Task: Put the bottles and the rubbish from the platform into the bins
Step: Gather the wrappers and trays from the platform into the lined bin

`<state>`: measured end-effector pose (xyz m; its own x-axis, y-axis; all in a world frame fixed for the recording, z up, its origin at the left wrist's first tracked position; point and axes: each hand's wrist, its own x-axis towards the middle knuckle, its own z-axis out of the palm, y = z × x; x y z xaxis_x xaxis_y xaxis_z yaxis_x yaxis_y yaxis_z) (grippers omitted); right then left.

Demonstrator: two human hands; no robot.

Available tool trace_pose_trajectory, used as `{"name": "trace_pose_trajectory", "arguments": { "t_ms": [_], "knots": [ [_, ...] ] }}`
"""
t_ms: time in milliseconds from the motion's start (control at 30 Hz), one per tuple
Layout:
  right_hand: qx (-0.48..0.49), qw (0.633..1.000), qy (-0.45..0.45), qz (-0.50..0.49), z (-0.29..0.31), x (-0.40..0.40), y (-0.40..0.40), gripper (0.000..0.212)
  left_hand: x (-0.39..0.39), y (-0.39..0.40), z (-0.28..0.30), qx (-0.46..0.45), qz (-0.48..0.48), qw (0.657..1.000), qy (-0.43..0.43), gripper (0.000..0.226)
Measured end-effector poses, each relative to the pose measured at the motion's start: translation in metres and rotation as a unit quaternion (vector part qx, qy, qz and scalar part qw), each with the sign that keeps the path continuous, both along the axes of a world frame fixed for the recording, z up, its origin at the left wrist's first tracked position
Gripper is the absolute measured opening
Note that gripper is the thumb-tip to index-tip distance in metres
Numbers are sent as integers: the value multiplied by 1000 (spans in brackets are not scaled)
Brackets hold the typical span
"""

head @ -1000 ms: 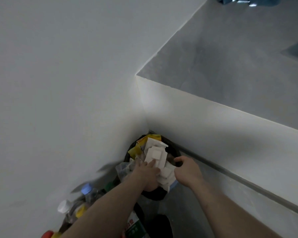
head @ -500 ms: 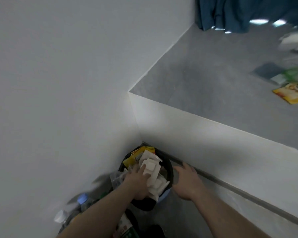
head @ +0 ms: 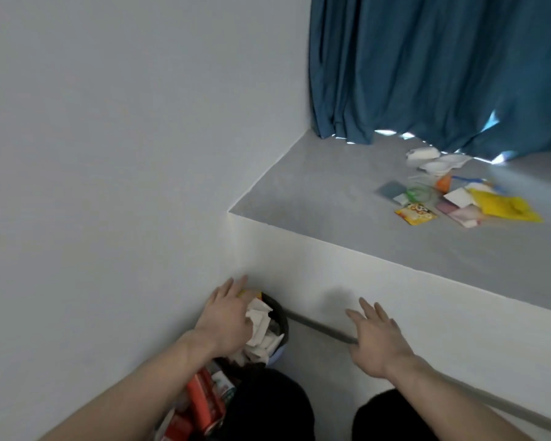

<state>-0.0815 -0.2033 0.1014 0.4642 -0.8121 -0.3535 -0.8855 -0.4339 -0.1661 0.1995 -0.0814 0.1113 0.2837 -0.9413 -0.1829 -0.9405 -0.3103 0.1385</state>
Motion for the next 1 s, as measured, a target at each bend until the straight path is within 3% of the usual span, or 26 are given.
{"name": "trace_pose_trajectory", "arguments": {
  "t_ms": [167, 333, 467, 600, 800, 1000],
  "knots": [
    [-12, 995, -23, -97, 18, -49, 38, 79, -62, 4, 28, -56, -16, 998, 32, 69],
    [-72, 983, -88, -147, 42, -77, 72, 72, -120, 19, 19, -71, 9, 996, 57, 64],
    [-80, 975, -114, -171, 47, -92, 82, 70, -136, 28, 18, -112, 69, 989, 74, 58],
    [-71, 976, -106, -177, 38, -97, 70, 71, -143, 15, 14, -127, 35, 989, 74, 62],
    [-8, 985, -71, -159, -9, -104, 42, 95, -155, -13, -19, -73, 16, 993, 86, 88],
    [63, 985, -48, -154, -51, -110, 2, 90, -163, -58, -52, 59, -18, 995, 79, 88]
  ]
}}
